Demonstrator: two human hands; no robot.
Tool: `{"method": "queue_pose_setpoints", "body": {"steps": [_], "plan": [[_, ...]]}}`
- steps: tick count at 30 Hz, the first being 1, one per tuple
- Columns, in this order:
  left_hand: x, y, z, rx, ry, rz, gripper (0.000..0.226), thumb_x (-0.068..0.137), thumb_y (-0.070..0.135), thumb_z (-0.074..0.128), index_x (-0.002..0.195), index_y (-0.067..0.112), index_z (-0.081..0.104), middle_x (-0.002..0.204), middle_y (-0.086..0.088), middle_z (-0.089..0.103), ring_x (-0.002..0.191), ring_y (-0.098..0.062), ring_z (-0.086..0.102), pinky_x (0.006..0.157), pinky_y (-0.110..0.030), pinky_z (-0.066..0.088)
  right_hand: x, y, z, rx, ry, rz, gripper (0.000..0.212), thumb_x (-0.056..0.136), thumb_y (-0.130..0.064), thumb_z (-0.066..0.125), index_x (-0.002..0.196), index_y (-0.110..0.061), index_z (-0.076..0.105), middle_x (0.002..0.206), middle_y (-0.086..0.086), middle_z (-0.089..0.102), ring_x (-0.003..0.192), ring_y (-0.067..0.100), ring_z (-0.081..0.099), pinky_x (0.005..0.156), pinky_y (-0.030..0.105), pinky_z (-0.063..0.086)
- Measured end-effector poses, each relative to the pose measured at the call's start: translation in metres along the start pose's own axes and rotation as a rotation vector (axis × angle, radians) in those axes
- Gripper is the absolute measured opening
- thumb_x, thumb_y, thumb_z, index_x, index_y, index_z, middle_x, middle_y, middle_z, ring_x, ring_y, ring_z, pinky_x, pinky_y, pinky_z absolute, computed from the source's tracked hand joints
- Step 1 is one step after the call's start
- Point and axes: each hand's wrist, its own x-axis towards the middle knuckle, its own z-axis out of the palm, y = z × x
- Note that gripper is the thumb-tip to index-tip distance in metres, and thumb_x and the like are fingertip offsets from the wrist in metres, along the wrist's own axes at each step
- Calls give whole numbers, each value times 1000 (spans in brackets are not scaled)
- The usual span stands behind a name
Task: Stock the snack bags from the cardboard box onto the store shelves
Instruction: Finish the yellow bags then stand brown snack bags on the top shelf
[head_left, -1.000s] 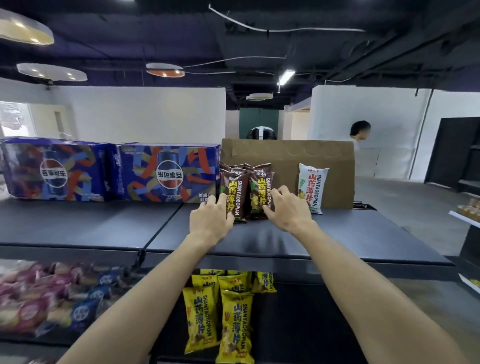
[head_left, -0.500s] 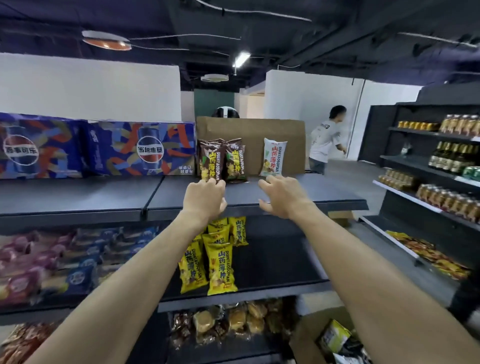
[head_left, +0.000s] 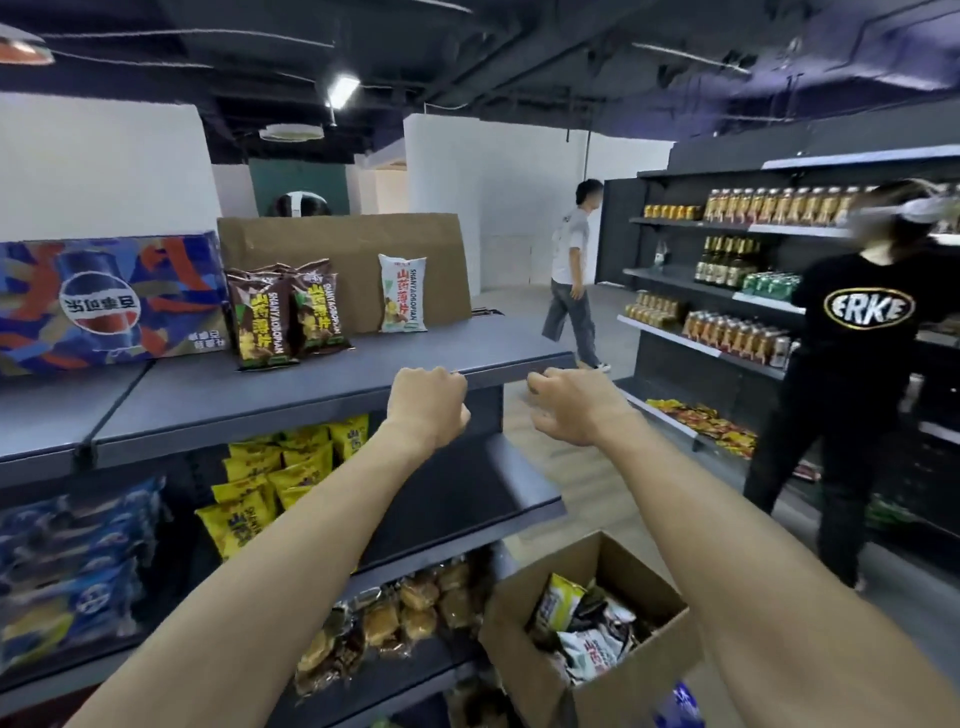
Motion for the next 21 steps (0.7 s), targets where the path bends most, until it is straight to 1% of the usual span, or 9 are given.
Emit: {"method": "queue_pose_setpoints", "body": {"steps": [2, 4, 7, 9, 11, 14, 17, 19, 21], "plan": [[8, 32, 13, -20, -24, 38, 23, 91, 33, 50, 101, 17, 63, 101, -5, 67, 90, -29, 66, 66, -31, 35, -17, 24, 18, 4, -43, 29, 37, 89, -38, 52, 119, -15, 50, 119, 8, 62, 106, 32, 62, 81, 41, 51], [12, 66, 29, -52, -50, 68, 23, 90, 32, 49, 103, 17, 61, 104, -5, 66, 92, -29, 65, 66, -32, 35, -35, 46, 38, 39, -86, 58, 34, 88, -37, 53, 114, -16, 50, 116, 6, 62, 103, 31, 63, 79, 42, 52], [12, 115, 61, -155, -96, 138, 23, 90, 30, 53, 106, 14, 56, 110, -7, 57, 100, -30, 56, 66, -35, 38, -63, 70, 77, 105, -153, 82, 34, 87, -40, 55, 112, -17, 50, 112, 5, 60, 102, 28, 62, 77, 40, 49], [6, 147, 86, -213, -196, 245, 16, 89, 29, 54, 97, 15, 50, 107, -8, 54, 96, -29, 52, 65, -36, 42, -82, 79, 111, 138, -218, 84, 33, 87, -41, 55, 110, -17, 51, 112, 5, 60, 102, 28, 61, 80, 40, 50], [0, 173, 110, -245, -324, 305, 15, 89, 30, 53, 90, 18, 44, 100, -6, 58, 86, -29, 56, 63, -36, 45, -101, 86, 145, 173, -273, 104, 30, 87, -39, 54, 107, -16, 52, 111, 6, 59, 103, 30, 61, 81, 40, 51], [-14, 199, 140, -273, -410, 340, 15, 88, 31, 52, 96, 19, 48, 101, -5, 62, 89, -31, 61, 62, -36, 43, -122, 92, 184, 214, -334, 112, 30, 86, -40, 53, 105, -17, 52, 112, 7, 60, 104, 31, 61, 81, 39, 49], [-23, 218, 162, -265, -496, 358, 9, 87, 24, 51, 91, 16, 52, 95, -8, 63, 83, -32, 62, 59, -34, 42, -133, 97, 208, 239, -369, 119, 29, 88, -39, 53, 105, -16, 52, 109, 8, 61, 103, 32, 60, 79, 38, 48], [-25, 227, 179, -260, -537, 353, 17, 87, 25, 50, 92, 11, 57, 92, -8, 66, 79, -31, 63, 58, -33, 46, -136, 101, 222, 254, -392, 136, 29, 88, -37, 53, 108, -15, 52, 111, 9, 62, 103, 32, 60, 78, 37, 47], [-30, 232, 199, -275, -563, 351, 23, 88, 32, 49, 97, 16, 61, 95, -5, 68, 83, -29, 65, 59, -32, 46, -136, 103, 235, 283, -425, 166, 28, 88, -33, 53, 110, -15, 53, 113, 10, 63, 104, 32, 61, 78, 37, 47]]}}
